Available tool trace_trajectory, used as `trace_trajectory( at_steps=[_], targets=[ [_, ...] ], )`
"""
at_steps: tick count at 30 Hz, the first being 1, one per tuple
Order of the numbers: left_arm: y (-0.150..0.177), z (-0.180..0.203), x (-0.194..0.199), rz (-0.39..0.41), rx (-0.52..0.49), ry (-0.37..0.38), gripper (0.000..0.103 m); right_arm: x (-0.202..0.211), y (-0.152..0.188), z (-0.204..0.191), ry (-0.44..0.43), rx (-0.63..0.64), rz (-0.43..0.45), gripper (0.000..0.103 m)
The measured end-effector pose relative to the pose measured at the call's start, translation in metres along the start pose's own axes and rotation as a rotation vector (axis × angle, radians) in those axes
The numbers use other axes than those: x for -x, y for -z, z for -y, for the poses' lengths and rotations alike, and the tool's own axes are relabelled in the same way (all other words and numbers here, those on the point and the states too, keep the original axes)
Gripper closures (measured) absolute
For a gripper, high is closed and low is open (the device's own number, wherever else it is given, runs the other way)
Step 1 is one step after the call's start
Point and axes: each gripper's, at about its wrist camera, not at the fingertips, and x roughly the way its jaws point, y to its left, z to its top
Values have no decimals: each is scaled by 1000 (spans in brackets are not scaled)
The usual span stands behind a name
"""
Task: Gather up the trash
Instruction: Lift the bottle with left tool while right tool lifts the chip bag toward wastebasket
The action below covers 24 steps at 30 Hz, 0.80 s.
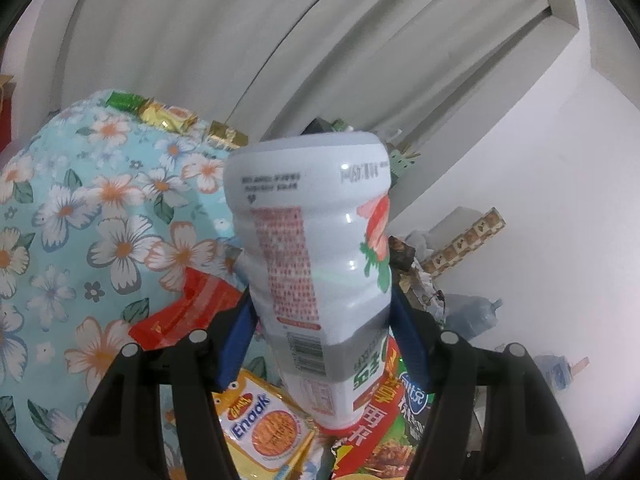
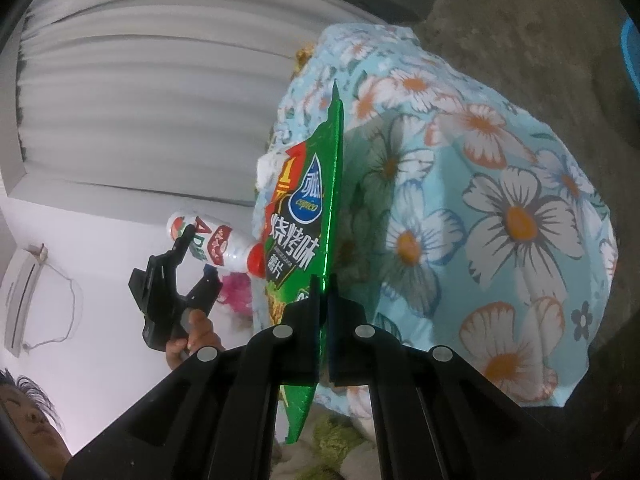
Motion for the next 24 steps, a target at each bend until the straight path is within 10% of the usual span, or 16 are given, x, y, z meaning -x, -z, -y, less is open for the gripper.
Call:
trace_trajectory(
  at_steps=[24],
  targets=[
    [18,79,14,-28,-134,113,42,65,-9,6,-77,66,172,102]
  ],
)
